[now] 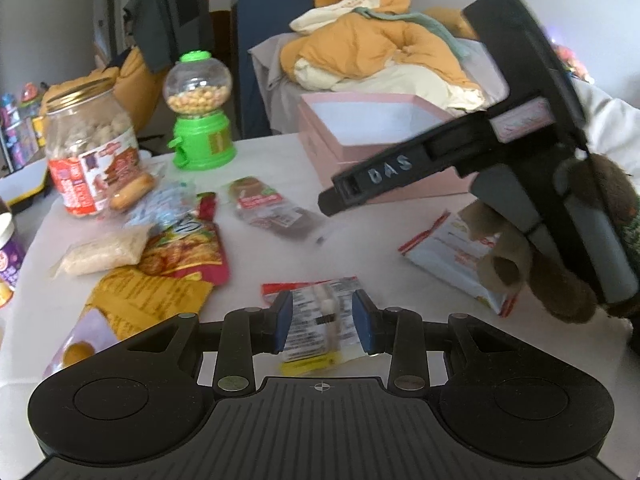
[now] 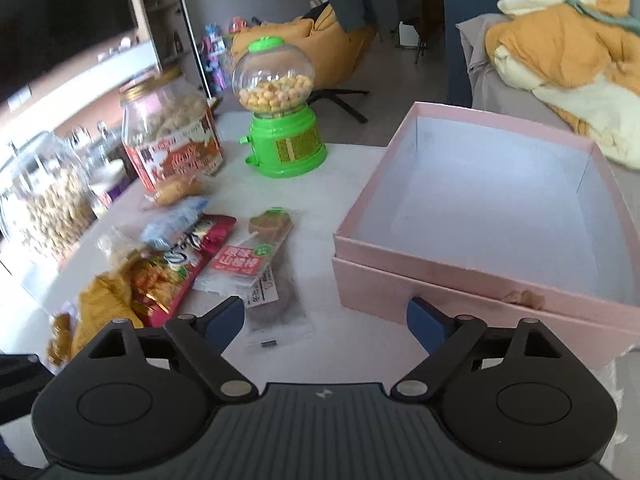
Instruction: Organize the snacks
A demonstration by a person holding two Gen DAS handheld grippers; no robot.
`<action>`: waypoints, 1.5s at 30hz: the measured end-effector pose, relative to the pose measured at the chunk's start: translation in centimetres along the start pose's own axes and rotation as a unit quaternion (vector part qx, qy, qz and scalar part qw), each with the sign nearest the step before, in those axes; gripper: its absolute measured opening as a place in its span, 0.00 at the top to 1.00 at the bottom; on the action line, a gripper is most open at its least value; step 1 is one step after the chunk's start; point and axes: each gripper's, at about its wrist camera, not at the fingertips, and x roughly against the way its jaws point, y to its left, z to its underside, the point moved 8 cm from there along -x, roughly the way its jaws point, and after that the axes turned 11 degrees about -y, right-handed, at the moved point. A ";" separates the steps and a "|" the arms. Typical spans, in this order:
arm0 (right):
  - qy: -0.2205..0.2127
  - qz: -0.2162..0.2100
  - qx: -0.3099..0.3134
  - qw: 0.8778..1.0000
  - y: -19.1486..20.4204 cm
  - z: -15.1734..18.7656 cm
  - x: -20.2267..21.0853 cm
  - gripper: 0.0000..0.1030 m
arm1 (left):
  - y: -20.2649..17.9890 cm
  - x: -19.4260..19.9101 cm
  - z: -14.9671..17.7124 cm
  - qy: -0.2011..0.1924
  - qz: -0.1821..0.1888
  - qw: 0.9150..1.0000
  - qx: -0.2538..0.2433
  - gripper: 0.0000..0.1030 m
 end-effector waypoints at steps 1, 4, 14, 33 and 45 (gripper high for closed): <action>-0.001 0.001 0.010 1.000 0.0 0.2 0.5 0.13 | -0.6 -0.3 0.1 0.003 0.001 1.000 -0.008 0.63; -0.008 0.009 0.029 1.000 -0.8 1.3 3.1 0.13 | -2.4 -1.6 0.8 0.014 -0.005 0.999 -0.047 0.59; -0.001 0.067 0.006 0.998 -6.2 5.8 8.5 0.12 | -3.2 -1.7 0.6 0.009 -0.012 0.998 -0.053 0.41; 0.026 0.048 0.027 0.998 -3.5 8.3 6.9 0.03 | -0.3 -2.1 -0.5 0.017 0.030 0.995 0.095 0.45; 0.002 0.061 0.025 0.998 -4.7 9.3 8.1 0.02 | -2.1 -3.2 0.7 0.009 -0.059 0.996 -0.065 0.42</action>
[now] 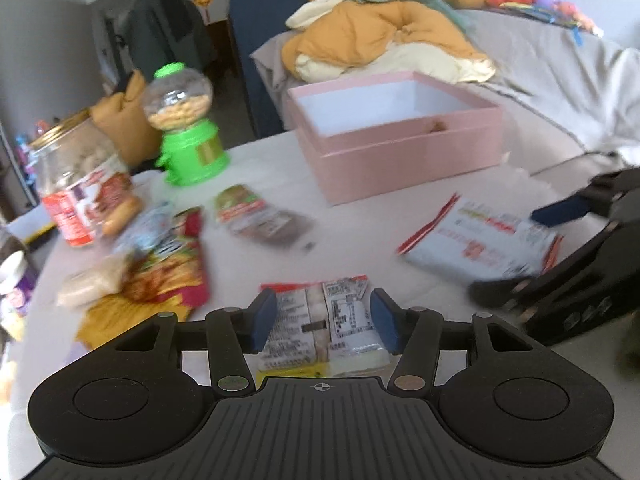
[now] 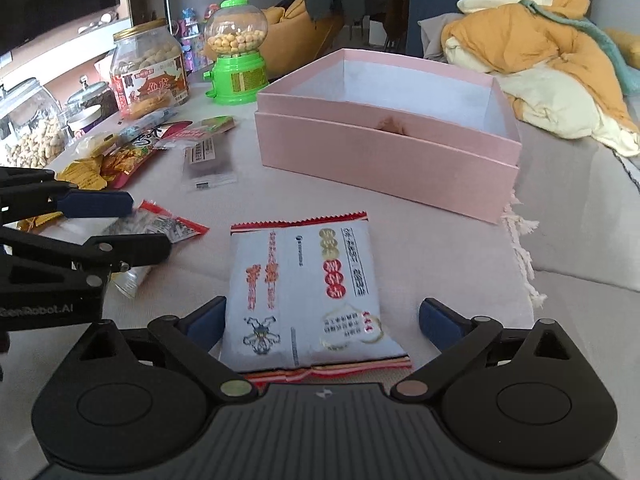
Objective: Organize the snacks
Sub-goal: 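Grasp the white packet and drop it into the pink box with the right gripper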
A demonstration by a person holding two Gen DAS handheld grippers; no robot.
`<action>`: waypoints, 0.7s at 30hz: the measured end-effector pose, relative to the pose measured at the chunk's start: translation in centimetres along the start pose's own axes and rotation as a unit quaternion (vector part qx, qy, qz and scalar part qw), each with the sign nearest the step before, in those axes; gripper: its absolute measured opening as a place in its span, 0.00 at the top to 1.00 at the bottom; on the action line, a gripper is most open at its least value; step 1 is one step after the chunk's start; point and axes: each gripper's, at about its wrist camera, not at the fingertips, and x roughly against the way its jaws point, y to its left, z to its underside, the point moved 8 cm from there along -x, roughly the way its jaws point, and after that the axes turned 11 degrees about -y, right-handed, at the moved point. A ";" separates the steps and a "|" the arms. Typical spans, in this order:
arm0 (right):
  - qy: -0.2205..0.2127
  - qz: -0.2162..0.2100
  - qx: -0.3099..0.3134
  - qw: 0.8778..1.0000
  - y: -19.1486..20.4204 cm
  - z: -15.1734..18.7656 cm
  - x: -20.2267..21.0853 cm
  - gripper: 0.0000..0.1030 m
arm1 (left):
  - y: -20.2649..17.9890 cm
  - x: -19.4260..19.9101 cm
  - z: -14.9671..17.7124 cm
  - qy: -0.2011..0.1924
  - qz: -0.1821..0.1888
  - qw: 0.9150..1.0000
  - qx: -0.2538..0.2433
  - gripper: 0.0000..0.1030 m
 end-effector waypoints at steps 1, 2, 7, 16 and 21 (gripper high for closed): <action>-0.001 0.000 -0.003 1.000 -0.1 0.0 0.1 0.02 | 0.6 0.0 0.4 0.006 -0.006 1.000 0.003 0.42; -0.001 0.001 -0.004 1.000 -0.2 0.0 0.1 0.02 | 1.1 0.0 0.7 0.007 -0.008 1.000 0.009 0.37; -0.002 0.005 0.000 1.000 0.1 0.0 0.0 0.01 | 3.6 -0.8 1.5 0.012 0.021 0.995 0.093 0.33; 0.002 0.005 -0.006 1.000 0.1 -0.4 -0.6 0.06 | 2.9 -0.9 0.4 0.011 0.074 0.992 0.097 0.39; 0.001 -0.011 0.001 1.000 0.2 -2.1 0.6 0.26 | 1.4 2.5 -4.5 -0.069 0.123 0.985 0.097 0.39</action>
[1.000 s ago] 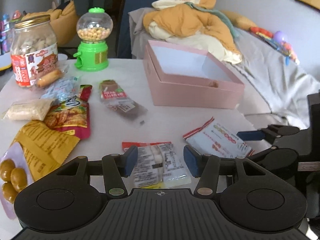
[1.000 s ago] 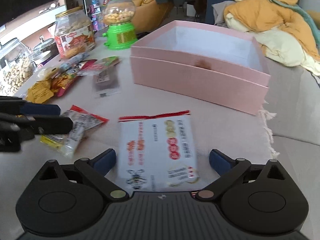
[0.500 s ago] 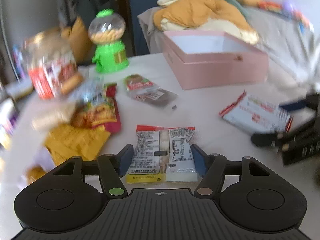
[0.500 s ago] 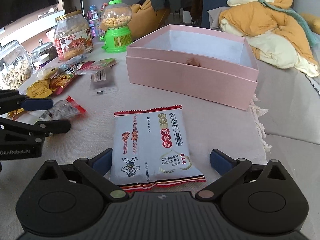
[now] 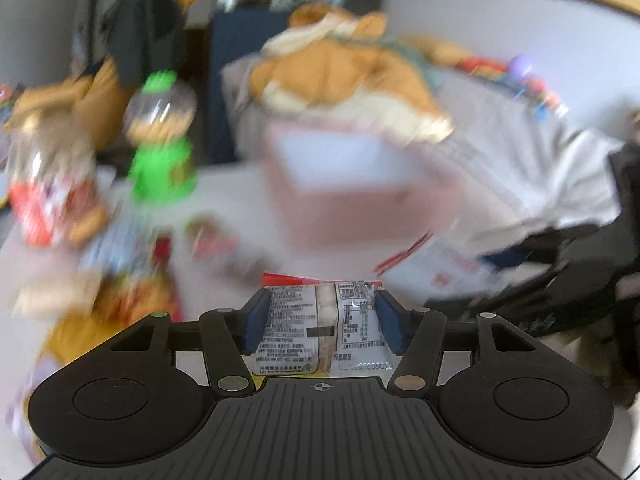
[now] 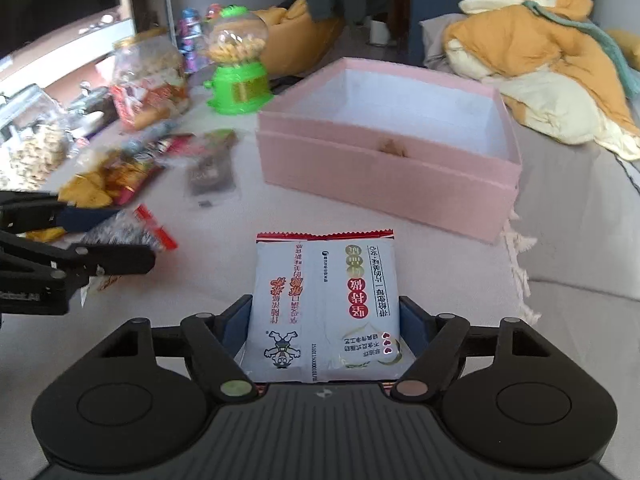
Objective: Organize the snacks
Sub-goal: 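Grasp the white packet and drop it into the pink box with the right gripper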
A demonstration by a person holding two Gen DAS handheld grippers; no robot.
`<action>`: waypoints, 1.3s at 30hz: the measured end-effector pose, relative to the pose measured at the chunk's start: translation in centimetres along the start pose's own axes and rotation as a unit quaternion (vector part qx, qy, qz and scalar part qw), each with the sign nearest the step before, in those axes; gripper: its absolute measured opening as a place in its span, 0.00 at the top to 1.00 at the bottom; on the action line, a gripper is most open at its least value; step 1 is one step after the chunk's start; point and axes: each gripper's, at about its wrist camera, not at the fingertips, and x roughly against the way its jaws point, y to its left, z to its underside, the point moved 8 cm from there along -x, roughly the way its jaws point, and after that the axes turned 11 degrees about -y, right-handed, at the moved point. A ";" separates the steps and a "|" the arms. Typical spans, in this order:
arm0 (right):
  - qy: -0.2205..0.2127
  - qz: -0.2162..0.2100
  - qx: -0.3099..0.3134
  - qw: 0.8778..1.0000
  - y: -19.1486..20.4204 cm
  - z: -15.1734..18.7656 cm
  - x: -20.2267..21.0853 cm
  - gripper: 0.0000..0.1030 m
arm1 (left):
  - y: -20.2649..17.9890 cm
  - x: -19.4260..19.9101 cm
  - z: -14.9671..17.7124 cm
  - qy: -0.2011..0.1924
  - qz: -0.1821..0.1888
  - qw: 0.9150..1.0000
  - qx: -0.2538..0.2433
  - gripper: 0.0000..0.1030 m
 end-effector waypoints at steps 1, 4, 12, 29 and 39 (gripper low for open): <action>-0.007 -0.003 0.000 1.000 -0.2 -0.5 0.7 0.26 | -0.5 0.0 -1.4 -0.017 0.012 1.000 0.003 0.39; -0.036 0.004 -0.005 0.999 -1.6 -2.3 2.7 0.26 | -1.3 -1.9 -6.1 -0.075 0.035 0.996 0.016 0.39; -0.060 0.059 -0.043 0.995 -5.5 -4.3 3.7 0.26 | 2.1 -13.1 -7.7 -0.078 0.024 0.989 0.121 0.41; -0.065 0.087 -0.029 0.994 -4.7 -13.4 -9.2 0.16 | 11.1 -0.3 -1.1 -0.058 -0.068 0.990 0.109 0.41; -0.003 0.032 -0.086 0.996 0.9 -9.4 -9.6 0.26 | 12.5 -2.9 -2.3 -0.037 -0.062 0.992 0.108 0.41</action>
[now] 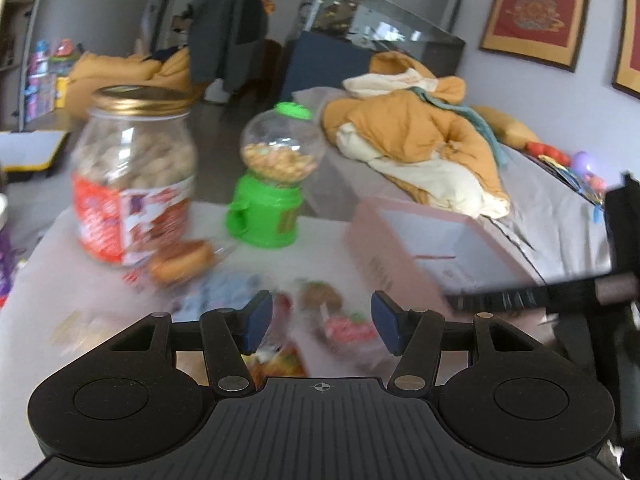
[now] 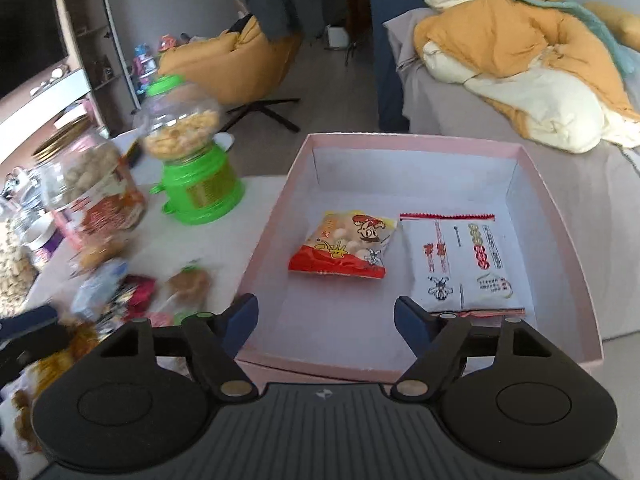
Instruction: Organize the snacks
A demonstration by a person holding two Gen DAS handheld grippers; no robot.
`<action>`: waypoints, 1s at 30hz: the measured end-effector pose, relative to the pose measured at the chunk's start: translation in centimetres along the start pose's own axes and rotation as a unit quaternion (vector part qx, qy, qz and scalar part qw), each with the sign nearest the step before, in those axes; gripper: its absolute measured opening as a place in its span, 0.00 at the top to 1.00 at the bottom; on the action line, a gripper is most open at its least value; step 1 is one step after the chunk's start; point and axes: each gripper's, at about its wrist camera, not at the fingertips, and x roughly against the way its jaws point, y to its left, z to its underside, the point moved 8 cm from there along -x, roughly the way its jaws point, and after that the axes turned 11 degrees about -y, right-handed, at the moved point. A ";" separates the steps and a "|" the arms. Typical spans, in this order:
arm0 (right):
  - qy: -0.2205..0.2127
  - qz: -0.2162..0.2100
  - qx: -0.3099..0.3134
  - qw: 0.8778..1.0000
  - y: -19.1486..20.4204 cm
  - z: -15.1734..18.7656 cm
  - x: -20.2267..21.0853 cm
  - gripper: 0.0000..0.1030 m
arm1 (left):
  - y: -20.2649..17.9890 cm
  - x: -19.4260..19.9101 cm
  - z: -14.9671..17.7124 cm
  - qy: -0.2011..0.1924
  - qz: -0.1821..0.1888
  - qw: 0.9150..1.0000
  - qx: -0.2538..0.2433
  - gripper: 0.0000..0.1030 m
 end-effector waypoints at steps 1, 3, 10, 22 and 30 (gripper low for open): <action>0.006 -0.012 -0.005 1.000 0.4 0.4 0.3 0.26 | -0.2 -1.1 0.0 0.013 0.000 1.000 -0.001 0.41; 0.010 -0.029 -0.004 1.000 1.3 1.0 1.0 0.26 | -0.5 -3.6 0.5 0.041 -0.011 0.999 0.000 0.41; -0.078 -0.002 0.097 0.992 2.5 1.4 6.3 0.24 | -1.1 -8.4 2.3 0.067 -0.059 0.991 -0.095 0.50; -0.002 -0.082 0.111 0.990 4.1 6.1 5.5 0.21 | -1.2 0.5 5.9 0.105 0.019 0.987 -0.122 0.81; 0.030 -0.098 0.083 0.991 8.3 5.5 0.6 0.21 | 0.4 5.1 7.2 0.115 0.025 0.990 -0.074 0.82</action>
